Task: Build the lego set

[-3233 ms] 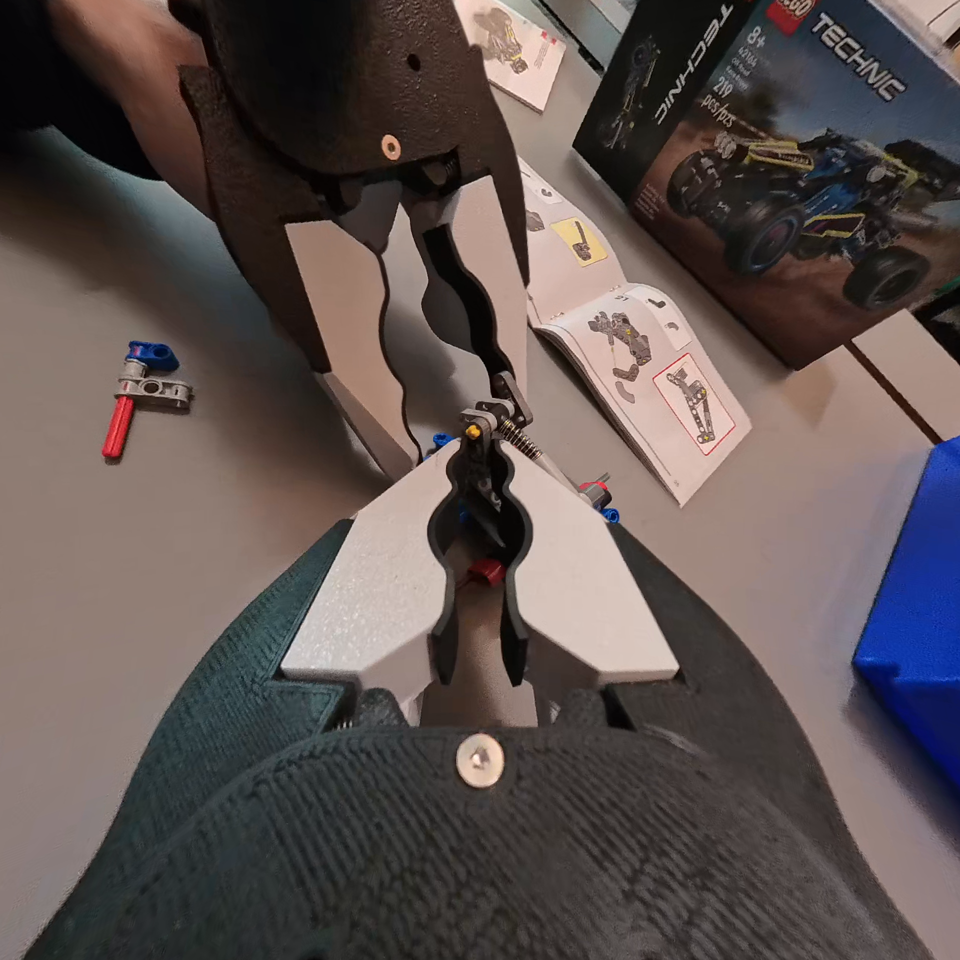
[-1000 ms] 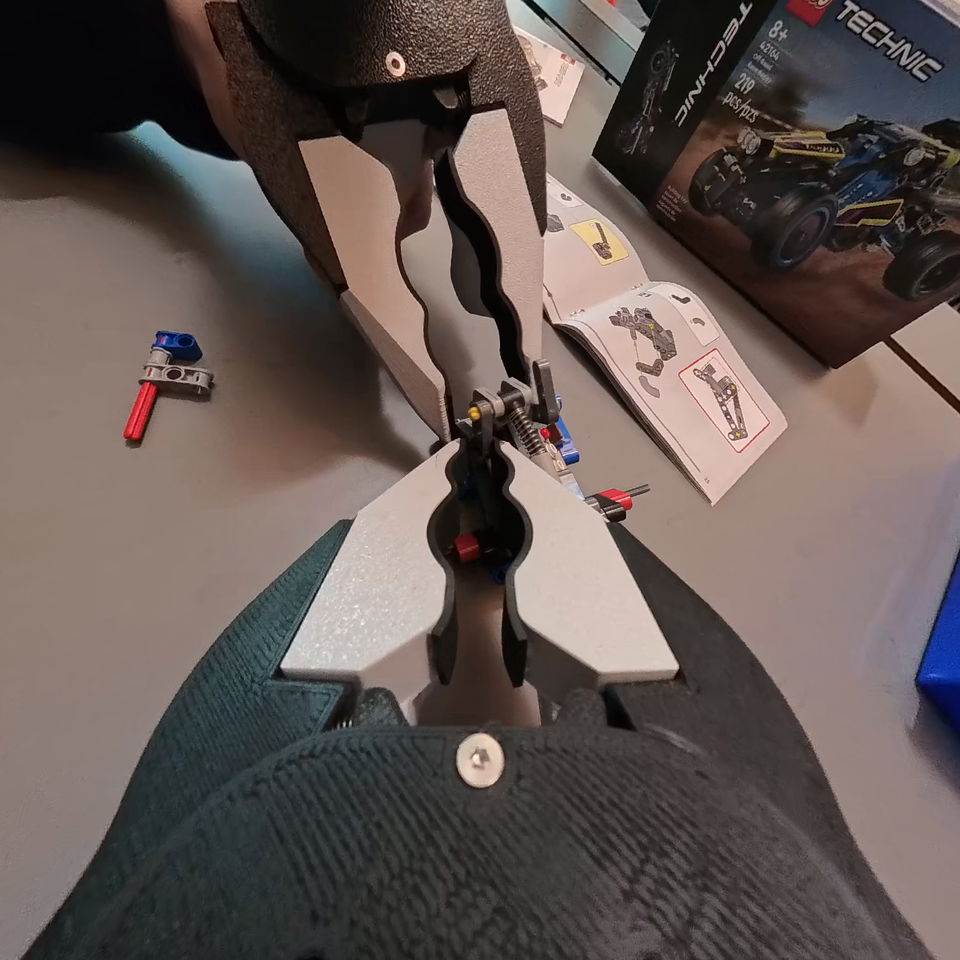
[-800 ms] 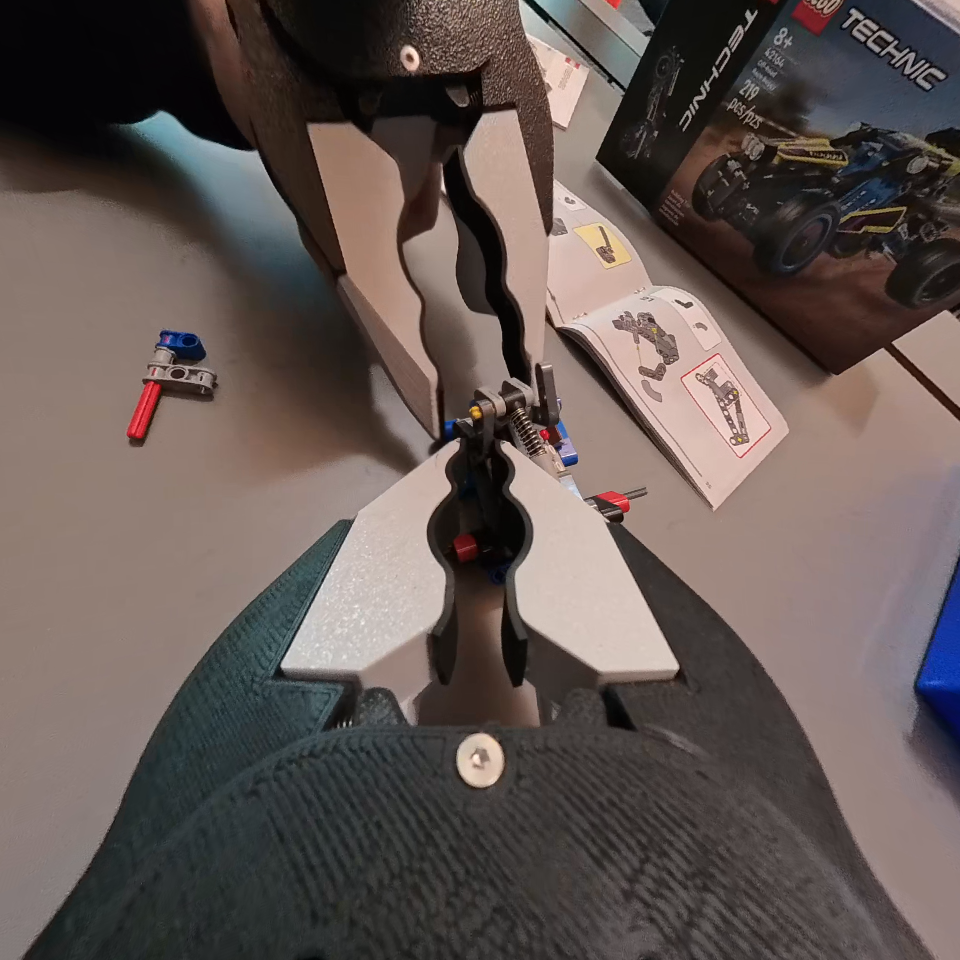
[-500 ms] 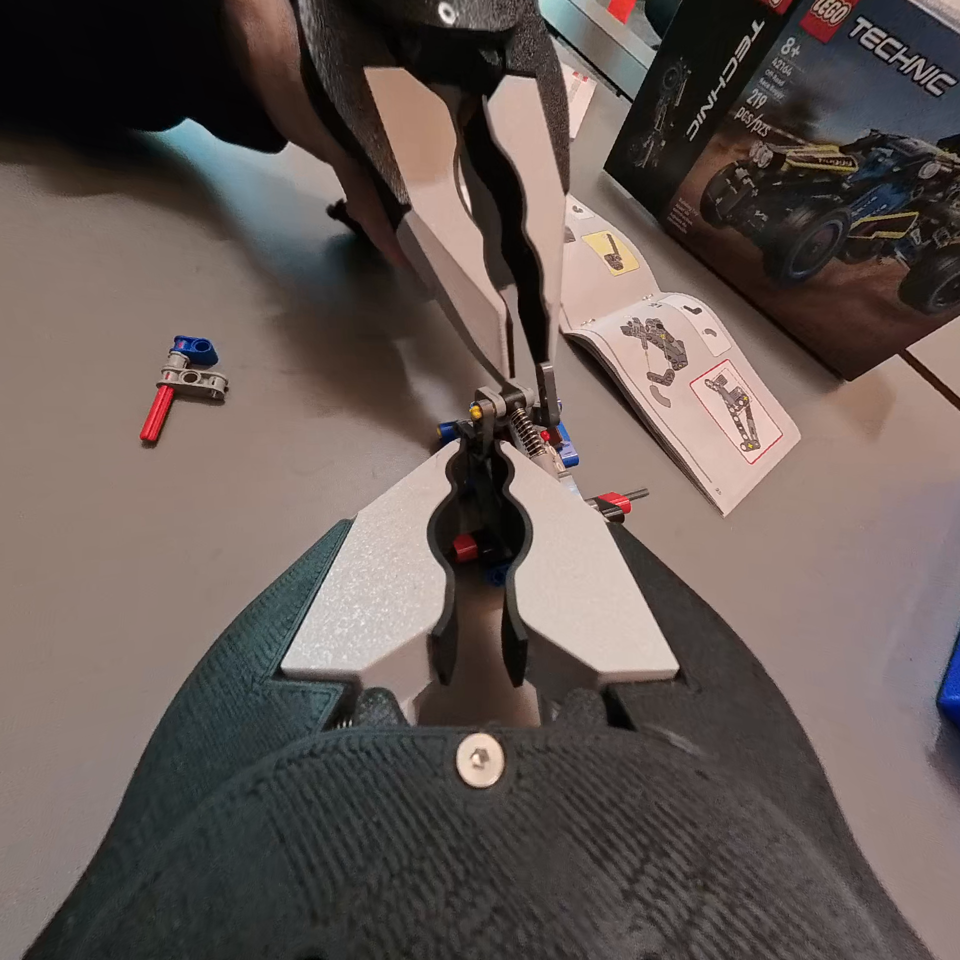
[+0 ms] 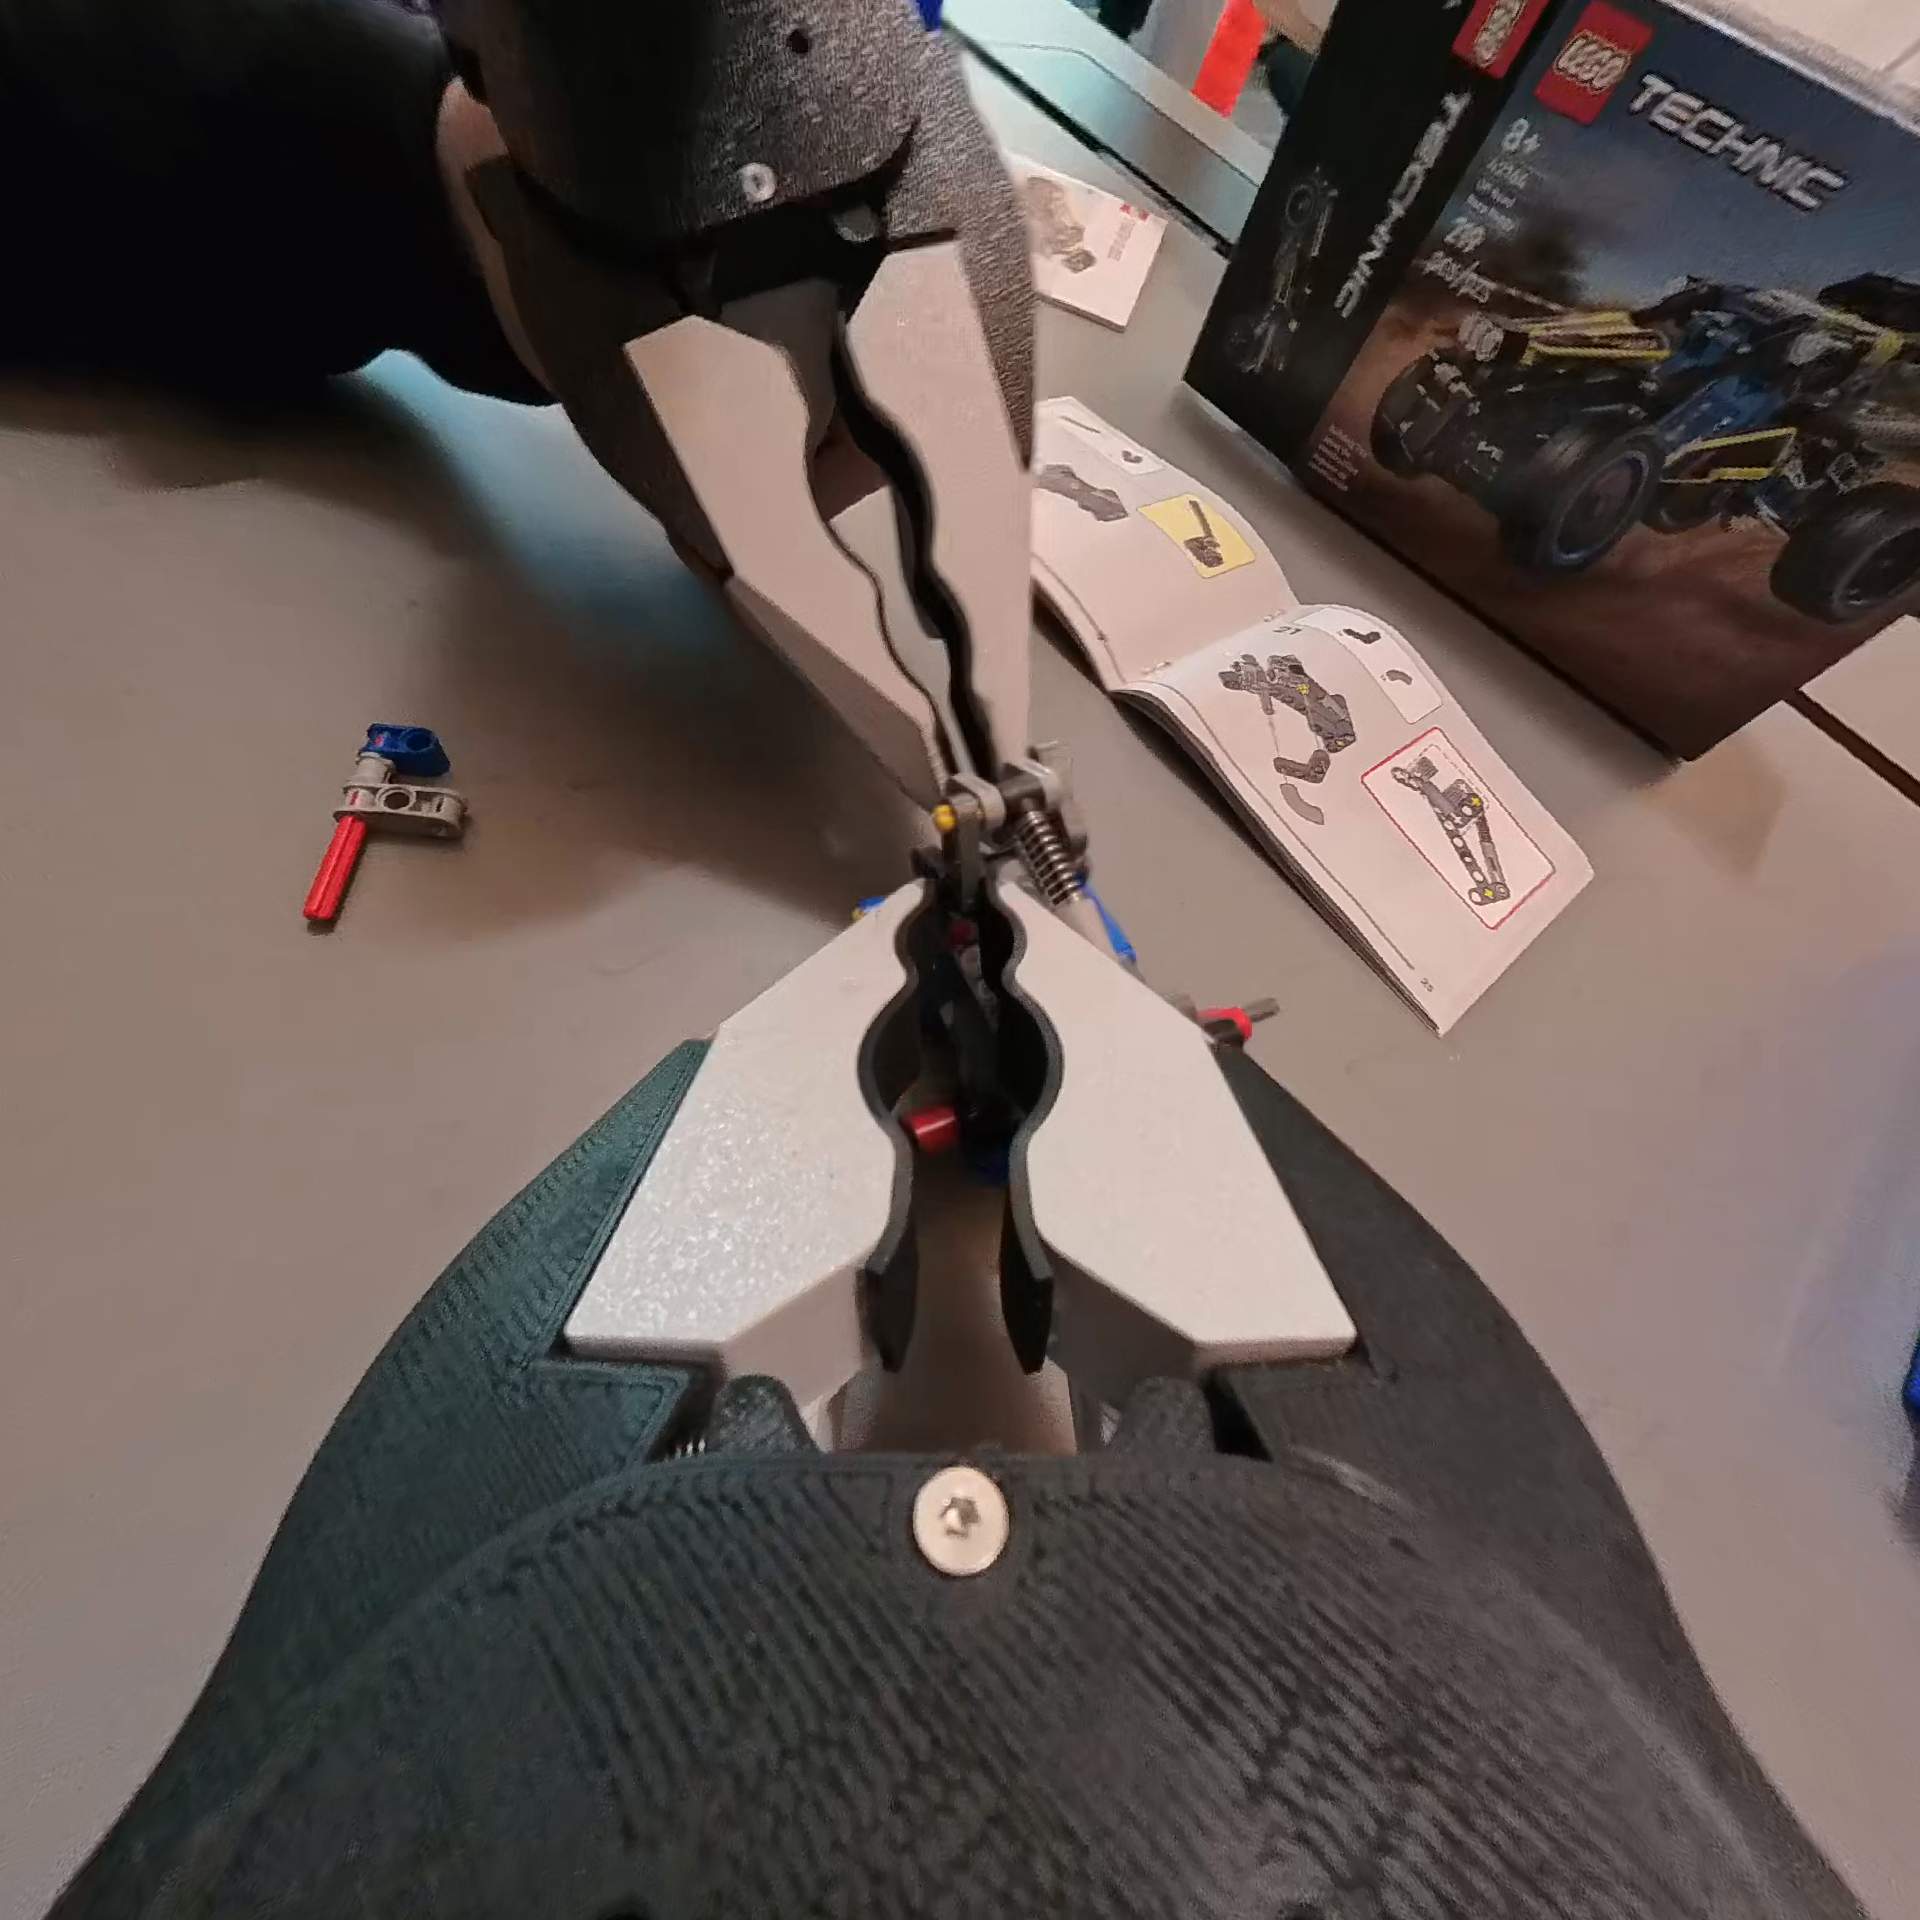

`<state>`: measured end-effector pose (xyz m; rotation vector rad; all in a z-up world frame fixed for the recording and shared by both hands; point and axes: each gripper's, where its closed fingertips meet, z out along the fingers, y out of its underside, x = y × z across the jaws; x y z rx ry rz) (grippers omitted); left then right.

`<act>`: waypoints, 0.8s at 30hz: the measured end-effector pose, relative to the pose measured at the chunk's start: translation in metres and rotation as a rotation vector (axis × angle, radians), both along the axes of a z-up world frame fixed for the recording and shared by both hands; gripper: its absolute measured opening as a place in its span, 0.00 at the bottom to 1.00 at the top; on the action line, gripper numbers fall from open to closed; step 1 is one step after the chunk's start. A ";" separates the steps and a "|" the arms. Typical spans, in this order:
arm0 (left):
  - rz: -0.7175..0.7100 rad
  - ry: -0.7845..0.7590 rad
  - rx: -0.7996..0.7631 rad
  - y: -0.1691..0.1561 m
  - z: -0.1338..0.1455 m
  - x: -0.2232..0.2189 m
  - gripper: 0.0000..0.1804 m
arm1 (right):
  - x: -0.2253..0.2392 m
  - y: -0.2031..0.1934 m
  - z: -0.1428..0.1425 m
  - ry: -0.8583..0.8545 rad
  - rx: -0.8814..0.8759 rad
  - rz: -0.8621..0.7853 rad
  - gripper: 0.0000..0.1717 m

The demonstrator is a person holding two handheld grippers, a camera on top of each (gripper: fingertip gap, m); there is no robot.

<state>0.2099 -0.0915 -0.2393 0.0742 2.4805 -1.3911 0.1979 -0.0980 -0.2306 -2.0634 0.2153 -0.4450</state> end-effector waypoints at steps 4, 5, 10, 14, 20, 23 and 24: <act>0.024 -0.055 0.115 0.003 -0.017 0.003 0.00 | -0.003 -0.001 -0.004 0.021 -0.018 0.015 0.02; 0.031 -0.078 0.137 0.004 -0.019 0.005 0.00 | -0.005 -0.001 -0.003 0.025 -0.016 0.022 0.02; 0.035 0.000 0.035 0.004 -0.005 0.004 0.00 | -0.009 -0.003 -0.004 0.054 -0.009 0.052 0.02; -0.096 0.016 -0.072 -0.003 0.011 -0.016 0.00 | -0.009 -0.004 -0.004 0.053 -0.010 0.051 0.02; -0.141 -0.272 -0.004 -0.009 0.009 -0.019 0.00 | -0.012 -0.004 -0.001 0.069 0.012 0.073 0.02; -0.139 -0.367 0.071 -0.010 0.002 -0.017 0.00 | -0.012 -0.004 0.000 0.070 0.021 0.073 0.02; -0.132 -0.376 0.081 -0.010 0.001 -0.017 0.00 | -0.012 -0.004 0.001 0.068 0.022 0.074 0.02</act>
